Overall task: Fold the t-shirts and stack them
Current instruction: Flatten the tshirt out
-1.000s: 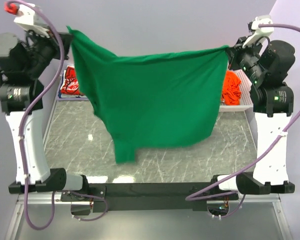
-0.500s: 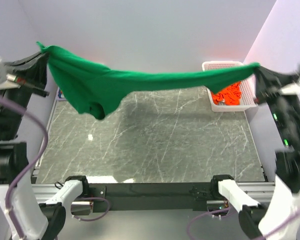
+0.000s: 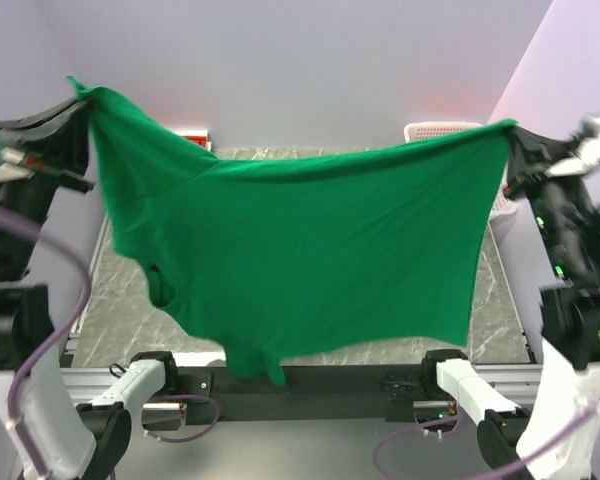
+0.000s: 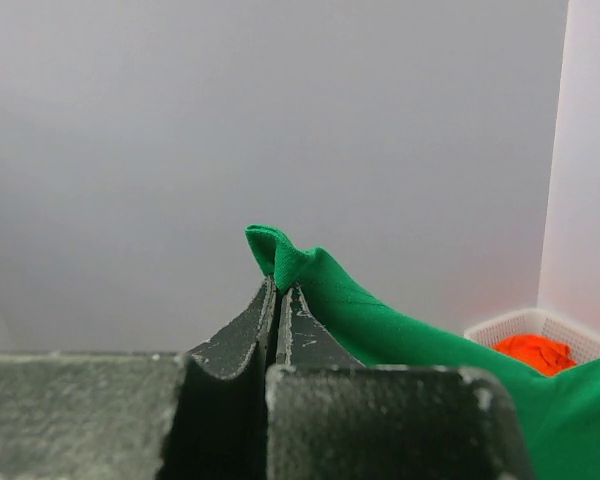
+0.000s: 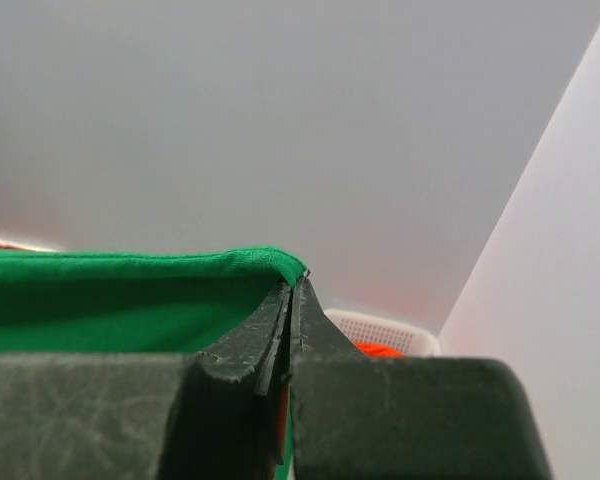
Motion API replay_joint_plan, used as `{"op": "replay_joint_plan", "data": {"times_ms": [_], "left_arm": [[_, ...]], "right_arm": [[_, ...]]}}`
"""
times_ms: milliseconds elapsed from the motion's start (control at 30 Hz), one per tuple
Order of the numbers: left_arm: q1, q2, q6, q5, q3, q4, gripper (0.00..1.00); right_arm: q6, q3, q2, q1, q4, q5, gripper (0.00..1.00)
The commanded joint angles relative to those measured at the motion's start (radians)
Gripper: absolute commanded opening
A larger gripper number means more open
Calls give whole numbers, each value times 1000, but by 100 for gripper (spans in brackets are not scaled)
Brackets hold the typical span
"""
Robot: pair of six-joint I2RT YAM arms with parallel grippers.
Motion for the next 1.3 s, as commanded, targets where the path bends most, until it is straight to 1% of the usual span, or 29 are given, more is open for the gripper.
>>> {"op": "replay_joint_plan", "data": {"times_ms": [0, 100, 200, 267, 300, 333, 400, 467, 500, 533, 567, 667, 700, 767, 833, 933, 1000, 1067, 1133, 1167, 1233, 1267], "left_arm": [[1, 64, 13, 26, -79, 47, 1], [1, 96, 16, 42, -163, 90, 1], [1, 157, 22, 52, -219, 161, 1], [1, 241, 10, 74, -219, 201, 1], [1, 274, 8, 88, -200, 215, 1], [1, 338, 5, 113, -193, 262, 1], [1, 396, 8, 105, -176, 332, 1], [1, 494, 5, 79, -133, 414, 1], [2, 527, 2, 71, -68, 438, 1], [4, 588, 4, 69, -36, 472, 1], [8, 617, 8, 74, 23, 548, 1], [12, 723, 11, 48, 91, 673, 1], [15, 751, 5, 28, 137, 742, 1], [24, 830, -22, 19, 183, 803, 1], [27, 886, -33, 8, 214, 914, 1], [31, 939, -33, -26, 223, 1017, 1], [39, 961, -41, -17, 228, 1031, 1], [42, 972, -27, 31, 206, 1008, 1], [44, 957, -4, 75, 110, 997, 1], [44, 946, 7, 92, 9, 989, 1], [42, 915, 36, 123, -103, 988, 1], [44, 906, 44, 132, -208, 988, 1]], "right_arm": [[-31, -81, 67, -2, 93, 16, 0], [-41, -149, 104, -2, 139, 12, 0], [-41, -190, 191, -2, 186, 9, 0], [-35, -190, 239, -2, 225, 4, 0], [-25, -168, 296, 0, 235, 5, 0], [-22, -149, 330, 0, 252, 8, 0], [-10, -70, 429, 0, 274, 27, 0], [-1, -4, 495, 0, 301, 54, 0], [14, 76, 559, -3, 308, 62, 0], [24, 117, 592, -3, 314, 83, 0], [28, 192, 620, -3, 323, 96, 0], [53, 285, 719, -3, 375, 140, 0], [62, 349, 770, -5, 383, 148, 0], [70, 417, 817, -3, 418, 165, 0], [68, 440, 873, -3, 470, 185, 0], [56, 437, 925, -3, 548, 212, 0], [50, 423, 956, -5, 574, 213, 0], [47, 370, 968, -5, 611, 199, 0], [39, 318, 979, -7, 642, 162, 0], [28, 288, 988, -5, 633, 129, 0], [28, 259, 1016, -2, 622, 81, 0], [27, 216, 1020, -2, 622, 67, 0]]}}
